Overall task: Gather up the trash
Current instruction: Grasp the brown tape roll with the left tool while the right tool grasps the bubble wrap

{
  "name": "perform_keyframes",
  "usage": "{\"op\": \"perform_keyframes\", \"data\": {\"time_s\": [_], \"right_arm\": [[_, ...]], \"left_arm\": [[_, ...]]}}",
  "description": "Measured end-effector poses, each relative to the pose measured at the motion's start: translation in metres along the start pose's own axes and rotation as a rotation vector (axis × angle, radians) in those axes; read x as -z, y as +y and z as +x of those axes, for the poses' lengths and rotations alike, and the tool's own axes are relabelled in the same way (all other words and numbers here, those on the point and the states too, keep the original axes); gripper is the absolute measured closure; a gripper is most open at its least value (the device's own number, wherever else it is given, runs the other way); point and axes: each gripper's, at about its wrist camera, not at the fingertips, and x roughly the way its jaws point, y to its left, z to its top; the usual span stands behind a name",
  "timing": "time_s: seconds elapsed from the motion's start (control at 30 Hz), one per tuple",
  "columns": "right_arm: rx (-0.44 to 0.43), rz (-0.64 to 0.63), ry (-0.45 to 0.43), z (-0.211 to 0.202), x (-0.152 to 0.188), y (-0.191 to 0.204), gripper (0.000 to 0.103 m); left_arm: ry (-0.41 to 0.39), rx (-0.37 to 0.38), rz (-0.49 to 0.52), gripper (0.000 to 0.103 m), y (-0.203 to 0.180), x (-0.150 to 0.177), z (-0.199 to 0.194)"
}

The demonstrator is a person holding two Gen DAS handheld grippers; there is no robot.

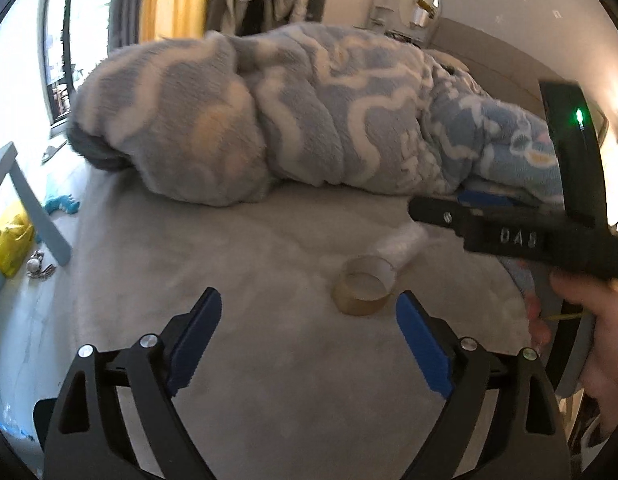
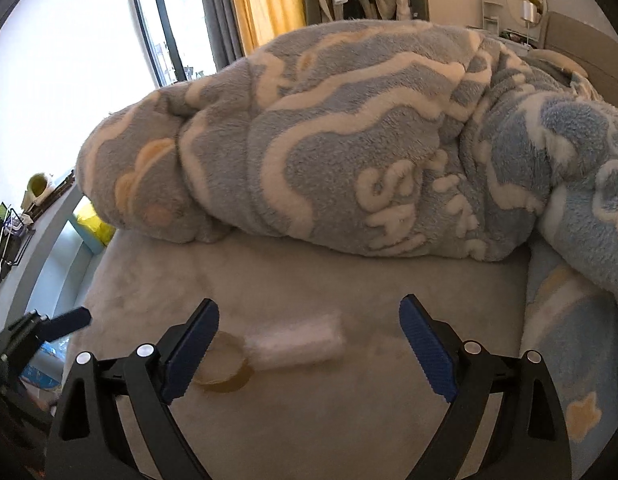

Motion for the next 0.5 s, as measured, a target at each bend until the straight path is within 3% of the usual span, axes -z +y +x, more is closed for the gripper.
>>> {"op": "perform_keyframes", "data": {"time_s": [0.37, 0.5], "right_arm": [[-0.058, 0.014, 0.088, 0.024, -0.009, -0.020, 0.011], [-0.069, 0.008, 0.101, 0.030, -0.011, -0.022, 0.011]], "left_arm": [[0.062, 0.041, 0.053, 0.014, -0.030, -0.002, 0.055], [0.078, 0.043, 0.037, 0.025, -0.031, -0.006, 0.067]]}}
